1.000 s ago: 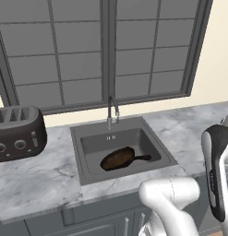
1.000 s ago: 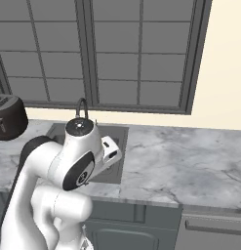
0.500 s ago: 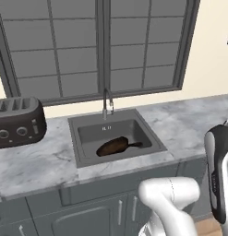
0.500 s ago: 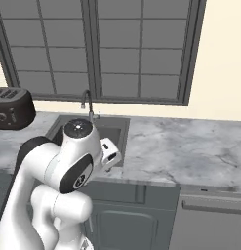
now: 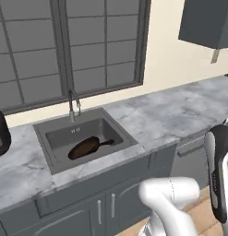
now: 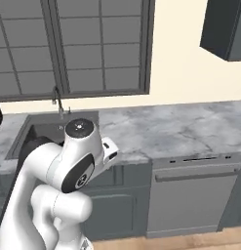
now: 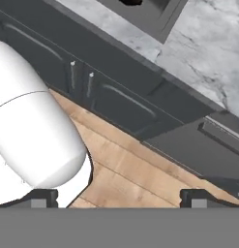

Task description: Move the pot and pan from the stove into the sink.

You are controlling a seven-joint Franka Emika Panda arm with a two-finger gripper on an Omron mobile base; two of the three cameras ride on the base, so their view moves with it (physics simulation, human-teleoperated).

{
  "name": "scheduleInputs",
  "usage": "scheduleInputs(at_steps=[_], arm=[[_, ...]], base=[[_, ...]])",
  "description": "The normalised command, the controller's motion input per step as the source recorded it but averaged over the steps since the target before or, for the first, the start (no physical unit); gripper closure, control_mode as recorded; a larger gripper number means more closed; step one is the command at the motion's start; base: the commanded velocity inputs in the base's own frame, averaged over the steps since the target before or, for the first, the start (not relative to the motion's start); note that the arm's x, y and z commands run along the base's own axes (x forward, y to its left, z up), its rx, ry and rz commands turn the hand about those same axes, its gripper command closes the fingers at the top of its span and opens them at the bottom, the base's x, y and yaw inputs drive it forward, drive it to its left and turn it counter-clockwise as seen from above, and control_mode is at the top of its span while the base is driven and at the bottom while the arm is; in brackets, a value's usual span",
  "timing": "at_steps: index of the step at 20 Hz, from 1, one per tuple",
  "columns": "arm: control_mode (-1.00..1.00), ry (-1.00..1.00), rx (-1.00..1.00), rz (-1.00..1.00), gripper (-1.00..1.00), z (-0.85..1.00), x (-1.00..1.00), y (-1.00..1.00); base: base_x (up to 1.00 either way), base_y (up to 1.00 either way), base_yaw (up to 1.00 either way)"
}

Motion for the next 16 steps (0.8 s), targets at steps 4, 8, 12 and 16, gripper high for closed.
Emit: scheduleInputs(at_steps=[4,8,12,16], arm=[[1.00,0.00,0.00,0.00,-1.00,0.00,0.00,0.00],[1.00,0.00,0.00,0.00,-1.00,0.00,0.00,0.00],[1.00,0.00,0.00,0.00,-1.00,0.00,0.00,0.00],[1.00,0.00,0.00,0.00,-1.00,0.00,0.00,0.00]], base=[[0.02,-0.16,-0.50],[0.01,-0.12,-0.50],[0.01,-0.12,-0.50],[0.01,-0.12,-0.50]])
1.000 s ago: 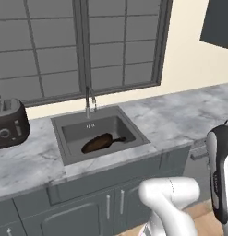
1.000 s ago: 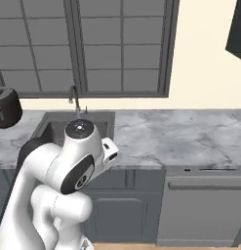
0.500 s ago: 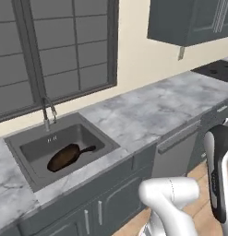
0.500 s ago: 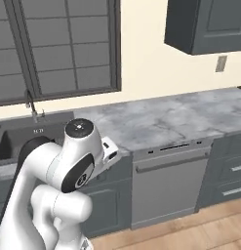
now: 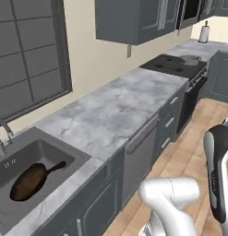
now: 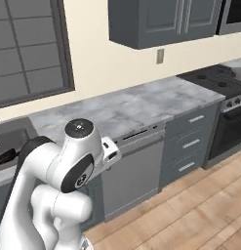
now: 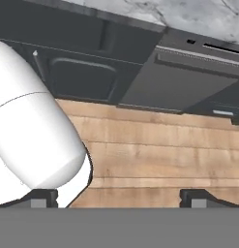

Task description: Move the pot and pan from the stove into the sink.

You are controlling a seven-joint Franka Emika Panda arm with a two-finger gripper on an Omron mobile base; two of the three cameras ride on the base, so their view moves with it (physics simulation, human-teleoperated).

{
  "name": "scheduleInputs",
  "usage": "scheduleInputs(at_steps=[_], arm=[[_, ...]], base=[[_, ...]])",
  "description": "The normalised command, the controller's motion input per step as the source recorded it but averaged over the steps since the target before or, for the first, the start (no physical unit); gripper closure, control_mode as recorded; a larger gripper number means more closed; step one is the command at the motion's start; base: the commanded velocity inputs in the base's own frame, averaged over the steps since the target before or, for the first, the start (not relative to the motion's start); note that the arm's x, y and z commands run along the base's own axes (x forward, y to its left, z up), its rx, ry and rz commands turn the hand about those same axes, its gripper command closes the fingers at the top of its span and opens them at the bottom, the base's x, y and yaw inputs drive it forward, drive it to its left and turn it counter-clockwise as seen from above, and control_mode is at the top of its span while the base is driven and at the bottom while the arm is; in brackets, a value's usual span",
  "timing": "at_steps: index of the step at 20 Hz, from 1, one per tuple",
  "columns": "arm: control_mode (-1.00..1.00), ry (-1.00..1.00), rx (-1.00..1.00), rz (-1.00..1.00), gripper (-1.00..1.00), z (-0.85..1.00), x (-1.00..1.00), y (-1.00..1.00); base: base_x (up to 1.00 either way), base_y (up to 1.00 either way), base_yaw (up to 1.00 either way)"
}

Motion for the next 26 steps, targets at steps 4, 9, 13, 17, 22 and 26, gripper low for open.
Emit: scheduleInputs(at_steps=[4,9,13,17,22,26], arm=[[1.00,0.00,0.00,0.00,-1.00,0.00,0.00,0.00],[1.00,0.00,0.00,0.00,-1.00,0.00,0.00,0.00],[1.00,0.00,0.00,0.00,-1.00,0.00,0.00,0.00],[1.00,0.00,0.00,0.00,-1.00,0.00,0.00,0.00],[1.00,0.00,0.00,0.00,-1.00,0.00,0.00,0.00],[1.00,0.00,0.00,0.00,-1.00,0.00,0.00,0.00]], base=[[0.01,-0.12,-0.50],[0.01,-0.12,-0.50],[0.01,-0.12,-0.50],[0.02,-0.16,-0.49],[0.00,-0.32,-0.44],[-0.05,-0.42,-0.33]])
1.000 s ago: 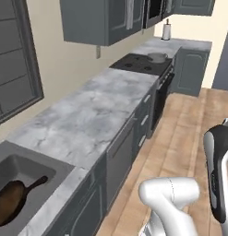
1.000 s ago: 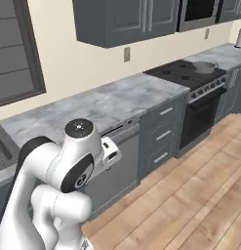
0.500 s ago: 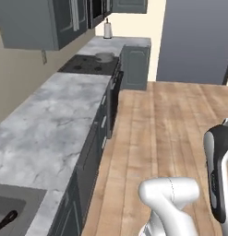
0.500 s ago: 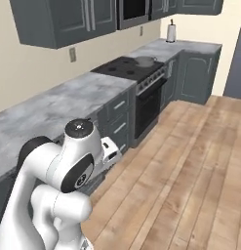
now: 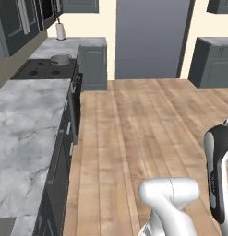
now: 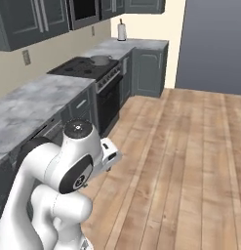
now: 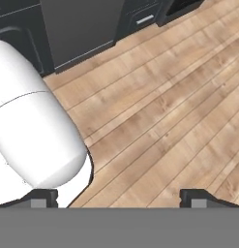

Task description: Move the pot and pan from the stove into the sink.

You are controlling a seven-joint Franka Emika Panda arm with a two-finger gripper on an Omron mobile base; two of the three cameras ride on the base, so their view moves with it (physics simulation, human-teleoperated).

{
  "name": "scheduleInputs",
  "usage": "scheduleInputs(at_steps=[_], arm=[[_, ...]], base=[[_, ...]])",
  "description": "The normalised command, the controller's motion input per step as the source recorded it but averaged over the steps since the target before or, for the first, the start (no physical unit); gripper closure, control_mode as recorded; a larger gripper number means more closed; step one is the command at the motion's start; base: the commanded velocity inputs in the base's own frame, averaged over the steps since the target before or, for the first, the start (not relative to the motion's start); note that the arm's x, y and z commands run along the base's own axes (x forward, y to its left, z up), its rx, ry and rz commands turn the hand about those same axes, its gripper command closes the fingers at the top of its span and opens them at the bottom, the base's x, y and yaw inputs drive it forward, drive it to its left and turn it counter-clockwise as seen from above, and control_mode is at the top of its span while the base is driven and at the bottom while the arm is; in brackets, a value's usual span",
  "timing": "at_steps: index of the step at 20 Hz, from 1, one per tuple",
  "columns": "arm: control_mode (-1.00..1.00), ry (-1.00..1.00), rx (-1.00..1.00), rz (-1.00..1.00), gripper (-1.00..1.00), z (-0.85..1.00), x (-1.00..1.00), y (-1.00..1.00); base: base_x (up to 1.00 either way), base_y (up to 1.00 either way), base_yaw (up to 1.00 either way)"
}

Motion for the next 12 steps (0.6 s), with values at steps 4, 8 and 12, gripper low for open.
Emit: scheduleInputs(at_steps=[4,8,12], arm=[[1.00,0.00,0.00,0.00,-1.00,0.00,0.00,0.00],[1.00,0.00,0.00,0.00,-1.00,0.00,0.00,0.00],[1.00,0.00,0.00,0.00,-1.00,0.00,0.00,0.00]], base=[[-0.02,-0.04,-0.02],[0.56,0.13,-0.01],[1.00,0.36,-0.04]])
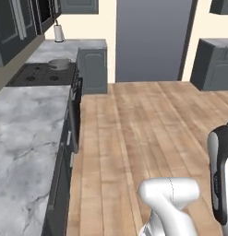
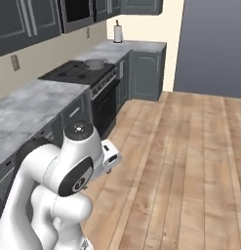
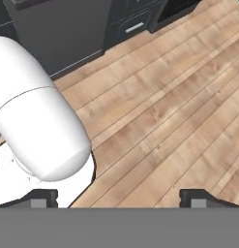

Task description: Move the pot and pan from the stove into the sink.

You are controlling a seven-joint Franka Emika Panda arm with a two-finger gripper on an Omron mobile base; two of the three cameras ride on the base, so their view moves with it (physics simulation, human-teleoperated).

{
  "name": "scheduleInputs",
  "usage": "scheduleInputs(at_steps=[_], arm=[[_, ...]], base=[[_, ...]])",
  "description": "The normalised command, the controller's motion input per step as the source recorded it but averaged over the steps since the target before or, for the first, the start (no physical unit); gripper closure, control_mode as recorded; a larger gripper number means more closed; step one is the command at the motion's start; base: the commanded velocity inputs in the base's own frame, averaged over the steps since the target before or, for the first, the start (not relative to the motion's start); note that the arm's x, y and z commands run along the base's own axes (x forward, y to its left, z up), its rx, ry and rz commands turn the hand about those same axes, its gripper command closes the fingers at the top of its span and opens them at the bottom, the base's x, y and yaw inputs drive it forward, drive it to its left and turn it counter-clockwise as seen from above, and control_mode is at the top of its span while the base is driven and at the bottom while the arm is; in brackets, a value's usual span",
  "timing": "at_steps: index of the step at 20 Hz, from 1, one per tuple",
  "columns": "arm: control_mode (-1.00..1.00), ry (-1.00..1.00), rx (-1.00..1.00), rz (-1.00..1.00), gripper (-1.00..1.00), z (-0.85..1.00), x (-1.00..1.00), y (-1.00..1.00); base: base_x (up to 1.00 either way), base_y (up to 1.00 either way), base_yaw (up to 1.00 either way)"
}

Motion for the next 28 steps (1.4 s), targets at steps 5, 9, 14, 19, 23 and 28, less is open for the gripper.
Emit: scheduleInputs(at_steps=[5,9,14,19,23,28], arm=[[1.00,0.00,0.00,0.00,-1.00,0.00,0.00,0.00],[1.00,0.00,0.00,0.00,-1.00,0.00,0.00,0.00],[1.00,0.00,0.00,0.00,-1.00,0.00,0.00,0.00],[1.00,0.00,0.00,0.00,-1.00,0.00,0.00,0.00],[1.00,0.00,0.00,0.00,-1.00,0.00,0.00,0.00],[1.00,0.00,0.00,0.00,-1.00,0.00,0.00,0.00]], base=[[1.00,0.40,-0.04],[0.98,0.34,-0.02],[0.16,-0.08,-0.01],[0.20,-0.91,-0.08],[0.03,-0.54,-0.05],[0.39,0.00,0.00]])
